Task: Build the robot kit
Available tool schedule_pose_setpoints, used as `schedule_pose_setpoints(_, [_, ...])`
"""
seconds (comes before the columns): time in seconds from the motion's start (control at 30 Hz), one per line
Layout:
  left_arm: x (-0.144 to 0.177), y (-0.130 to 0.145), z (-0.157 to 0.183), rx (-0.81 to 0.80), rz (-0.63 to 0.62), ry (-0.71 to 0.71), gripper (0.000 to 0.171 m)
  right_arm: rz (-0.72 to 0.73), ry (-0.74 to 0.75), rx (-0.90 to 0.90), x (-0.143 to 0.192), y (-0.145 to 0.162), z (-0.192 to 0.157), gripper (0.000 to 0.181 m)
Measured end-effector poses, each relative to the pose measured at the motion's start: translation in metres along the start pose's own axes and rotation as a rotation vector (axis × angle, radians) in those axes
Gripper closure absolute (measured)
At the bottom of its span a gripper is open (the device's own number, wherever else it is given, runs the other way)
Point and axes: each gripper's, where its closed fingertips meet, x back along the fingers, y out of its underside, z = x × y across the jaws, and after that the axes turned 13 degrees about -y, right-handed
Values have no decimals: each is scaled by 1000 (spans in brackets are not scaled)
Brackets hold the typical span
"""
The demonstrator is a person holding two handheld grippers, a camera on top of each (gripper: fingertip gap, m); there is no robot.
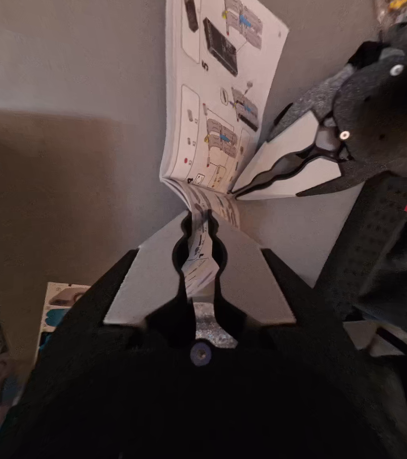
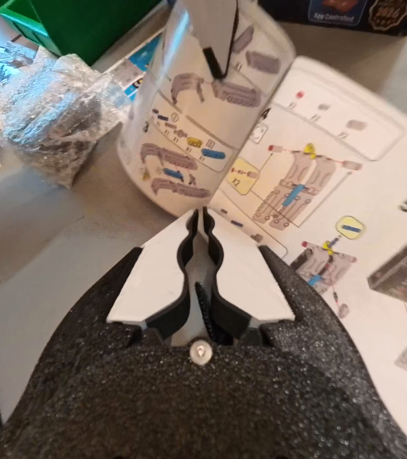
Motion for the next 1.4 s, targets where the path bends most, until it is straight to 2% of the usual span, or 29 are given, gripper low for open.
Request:
schedule_pose_setpoints(0.13, [23, -8, 28, -237, 105, -231, 171, 67, -97, 76, 29, -12, -19, 164])
schedule_pose_setpoints(0.23, [16, 7, 45, -347, 69, -339, 171, 113, -45, 214, 74, -36, -17, 153])
schedule_pose_setpoints(0.33, [11, 7, 48, -315, 88, -364, 171, 40, 61, 322, 104, -51, -4, 158])
schedule_pose_setpoints(0.4, [14, 6, 45, -294, 97, -372, 171, -25, 99, 375, 112, -54, 0, 152])
schedule_pose_setpoints(0.53, [20, 6, 44, -215, 97, -317, 171, -90, 197, 396, 136, -55, 17, 124])
schedule_pose_setpoints(0.6, [22, 6, 51, -171, 102, -240, 171, -190, 125, 314, 132, -33, 20, 93])
schedule_pose_setpoints(0.63, [23, 5, 58, -153, 106, -176, 171, -257, 141, 316, 134, -23, 27, 104])
schedule_pose_setpoints(0.67, [24, 5, 61, -158, 105, -147, 171, -290, 204, 342, 141, -20, 38, 132])
schedule_pose_setpoints(0.7, [25, 7, 63, -163, 93, -124, 171, -298, 233, 353, 147, -19, 45, 144])
schedule_pose_setpoints(0.8, [27, 10, 66, -175, 91, -74, 171, -311, 146, 274, 160, -7, 47, 155])
schedule_pose_setpoints(0.9, [24, 9, 63, -162, 117, -56, 171, -301, -11, 184, 170, 4, 39, 178])
schedule_pose_setpoints(1.1, [11, 2, 60, -187, 110, -47, 170, -344, -98, 133, 180, 12, 39, 179])
schedule_pose_setpoints(1.17, [10, -2, 56, -233, 110, -99, 164, -350, -95, 118, 182, 13, 46, 179])
schedule_pose_setpoints(1.27, [8, 11, 53, -350, 59, -156, 158, -365, -86, 128, 190, 16, 54, 179])
schedule_pose_setpoints(1.4, [8, 22, 56, -372, 102, -99, 170, -380, -131, 129, 201, 22, 58, 179])
